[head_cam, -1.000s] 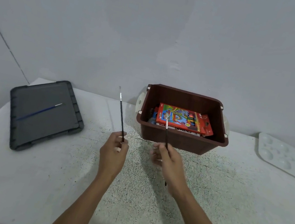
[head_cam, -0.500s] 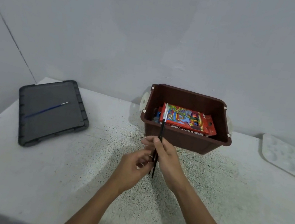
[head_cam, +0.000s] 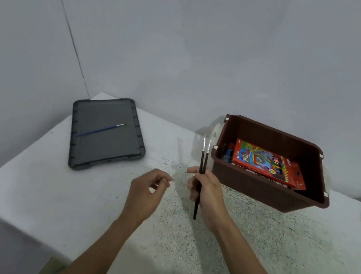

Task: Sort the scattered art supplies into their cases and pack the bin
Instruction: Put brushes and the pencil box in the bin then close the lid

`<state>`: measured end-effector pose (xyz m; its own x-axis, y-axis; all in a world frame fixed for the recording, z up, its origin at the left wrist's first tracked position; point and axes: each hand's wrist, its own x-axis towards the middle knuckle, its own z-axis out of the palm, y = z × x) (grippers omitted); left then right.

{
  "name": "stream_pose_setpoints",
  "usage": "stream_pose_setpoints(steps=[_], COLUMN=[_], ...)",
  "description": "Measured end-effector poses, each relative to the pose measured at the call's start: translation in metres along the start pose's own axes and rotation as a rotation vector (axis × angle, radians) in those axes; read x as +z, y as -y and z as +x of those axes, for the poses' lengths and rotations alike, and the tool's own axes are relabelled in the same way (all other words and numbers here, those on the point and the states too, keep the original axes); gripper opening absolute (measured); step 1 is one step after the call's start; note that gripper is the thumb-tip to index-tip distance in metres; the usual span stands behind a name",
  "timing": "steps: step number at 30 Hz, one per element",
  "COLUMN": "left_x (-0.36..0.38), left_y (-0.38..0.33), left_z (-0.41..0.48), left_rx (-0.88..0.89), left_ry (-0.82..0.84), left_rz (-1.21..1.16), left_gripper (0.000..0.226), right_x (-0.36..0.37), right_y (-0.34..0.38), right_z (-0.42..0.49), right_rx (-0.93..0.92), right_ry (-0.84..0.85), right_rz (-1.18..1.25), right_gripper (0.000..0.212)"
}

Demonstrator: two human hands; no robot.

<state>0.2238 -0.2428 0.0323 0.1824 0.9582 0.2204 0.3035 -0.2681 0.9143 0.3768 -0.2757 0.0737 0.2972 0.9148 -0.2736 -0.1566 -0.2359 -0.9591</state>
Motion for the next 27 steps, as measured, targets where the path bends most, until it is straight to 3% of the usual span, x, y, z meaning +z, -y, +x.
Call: stream_pose_setpoints(steps=[9,14,20,27], left_x=[-0.065,-0.097,-0.113,-0.113], left_y=[0.054,0.09,0.11,0.109], left_z=[0.063,0.109,0.147,0.158], left_rx=[0.052,-0.006,-0.213,-0.235], left_ry=[-0.176,-0.223,-0.079,-0.026], left_rz=[0.204,0.467,0.838,1.154], left_gripper=[0.014,0.016,0.03,0.024], right_x=[0.056,0.089,0.1,0.096], right_y=[-0.009,-0.016,-0.027,-0.041], right_z=[0.031,0.048,0.06,0.068], right_rx=[0.106,0.132,0.166,0.236], right_ry=[0.107,0.202,0.265,0.256], right_rz=[-0.036,-0.027,-0.09,-0.095], right_gripper=[0.019,0.021,0.03,0.029])
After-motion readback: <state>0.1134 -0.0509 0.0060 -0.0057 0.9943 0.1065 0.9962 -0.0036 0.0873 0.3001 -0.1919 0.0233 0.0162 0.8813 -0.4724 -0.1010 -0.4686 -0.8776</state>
